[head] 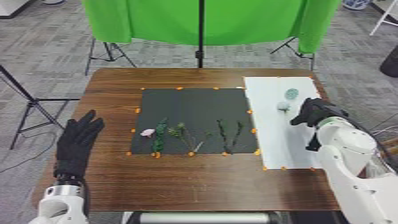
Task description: Arrange flowers
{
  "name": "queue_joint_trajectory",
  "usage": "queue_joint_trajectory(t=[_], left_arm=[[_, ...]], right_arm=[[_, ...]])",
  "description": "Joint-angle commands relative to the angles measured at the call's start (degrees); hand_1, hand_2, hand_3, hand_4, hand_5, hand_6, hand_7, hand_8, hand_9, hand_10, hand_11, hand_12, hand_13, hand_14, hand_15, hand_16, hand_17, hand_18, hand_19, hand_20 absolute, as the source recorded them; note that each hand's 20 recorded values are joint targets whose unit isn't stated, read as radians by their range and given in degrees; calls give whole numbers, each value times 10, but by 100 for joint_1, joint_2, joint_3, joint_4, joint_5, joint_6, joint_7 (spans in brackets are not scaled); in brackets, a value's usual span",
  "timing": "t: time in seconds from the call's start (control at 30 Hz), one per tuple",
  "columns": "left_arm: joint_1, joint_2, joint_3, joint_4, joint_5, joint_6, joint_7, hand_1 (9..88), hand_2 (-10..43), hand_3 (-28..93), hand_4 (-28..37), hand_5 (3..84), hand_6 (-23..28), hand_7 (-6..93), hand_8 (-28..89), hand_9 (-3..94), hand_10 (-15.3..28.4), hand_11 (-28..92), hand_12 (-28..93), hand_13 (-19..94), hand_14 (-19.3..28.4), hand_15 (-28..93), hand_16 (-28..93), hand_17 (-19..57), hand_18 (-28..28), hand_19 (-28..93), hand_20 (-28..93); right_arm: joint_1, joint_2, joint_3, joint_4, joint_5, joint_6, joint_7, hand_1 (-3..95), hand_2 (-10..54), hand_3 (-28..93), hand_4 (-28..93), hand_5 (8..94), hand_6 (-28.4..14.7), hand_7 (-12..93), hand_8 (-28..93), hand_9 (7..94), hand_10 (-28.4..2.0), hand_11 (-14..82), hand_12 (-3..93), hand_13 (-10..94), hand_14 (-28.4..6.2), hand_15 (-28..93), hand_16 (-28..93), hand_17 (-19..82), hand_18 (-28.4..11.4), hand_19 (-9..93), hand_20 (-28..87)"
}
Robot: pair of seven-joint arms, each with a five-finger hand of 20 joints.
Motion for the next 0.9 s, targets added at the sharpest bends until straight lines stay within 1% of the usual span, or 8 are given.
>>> queue_joint_trajectory(t=[0.03, 0.1, 0.13, 0.23, 0.33, 0.6, 0.77, 0.9], left_arm=[[90, -51, 6, 9, 30, -74, -75, 174, 31, 617, -283, 414, 72, 33, -51, 412, 138, 117, 116, 304, 144, 78, 9, 39, 97, 10, 164], [100, -53, 7, 4, 22, -66, -73, 177, 31, 613, -283, 414, 72, 32, -51, 412, 138, 117, 116, 304, 144, 78, 9, 39, 97, 10, 164], [93, -55, 10, 10, 29, -69, -78, 177, 32, 613, -283, 414, 72, 32, -51, 412, 138, 117, 116, 304, 144, 78, 9, 39, 97, 10, 164], [107, -65, 9, 3, 21, -55, -61, 177, 31, 614, -283, 414, 72, 32, -50, 411, 139, 116, 116, 303, 144, 78, 9, 39, 97, 10, 164], [132, -83, -4, -12, 26, -43, -30, 177, 32, 613, -283, 413, 72, 33, -51, 412, 138, 117, 117, 303, 144, 78, 9, 39, 98, 10, 164], [162, -69, -23, -31, 12, -10, -28, 179, 31, 612, -283, 414, 72, 33, -50, 411, 138, 117, 116, 303, 144, 78, 9, 39, 98, 11, 163], [126, -53, -3, -17, 25, -22, -40, 179, 31, 611, -283, 414, 73, 32, -50, 412, 139, 116, 116, 303, 144, 78, 9, 39, 98, 11, 163], [112, -60, 4, -19, 24, 2, -36, 179, 31, 612, -283, 414, 72, 32, -51, 412, 139, 117, 116, 303, 144, 78, 9, 39, 98, 11, 163]], right_arm=[[-435, -149, 32, 217, -145, 604, 40, 465, -95, 591, -153, 640, 11, 126, -73, 794, -128, 214, 223, 872, -24, 602, 332, 617, -105, 932, 535], [-482, -167, -23, 325, -153, 983, 9, 530, -95, 549, -153, 656, 6, 139, -55, 822, -116, 170, 297, 880, -19, 599, 333, 628, -96, 932, 528], [-501, -177, -41, 370, -180, 1139, -20, 570, -95, 510, -138, 668, 1, 140, 0, 843, -110, 140, 329, 886, -17, 596, 334, 634, -94, 932, 526], [-528, -183, -99, 488, -188, 1633, -122, 662, -95, 439, -108, 755, -14, 144, 96, 907, -90, 98, 383, 918, -10, 585, 336, 663, -88, 932, 525], [-509, -141, -115, 410, -110, 1830, -180, 681, -95, 447, -109, 810, -18, 159, 119, 924, -89, 153, 360, 935, -5, 582, 338, 683, -85, 932, 526], [235, 147, -620, -597, 383, 2412, -428, 683, -95, 464, -104, 823, -23, 165, 127, 928, -89, 176, 349, 937, -2, 591, 329, 695, -80, 932, 522], [1342, -115, -1696, -839, 1122, 2092, -712, 679, -95, 470, -101, 824, -22, 165, 128, 929, -90, 175, 350, 937, 0, 592, 327, 696, -79, 932, 523], [2179, -964, -2698, -247, 1464, 1810, -1095, 677, -95, 472, -102, 824, -22, 164, 127, 929, -90, 176, 351, 937, 0, 592, 328, 696, -78, 932, 524]])
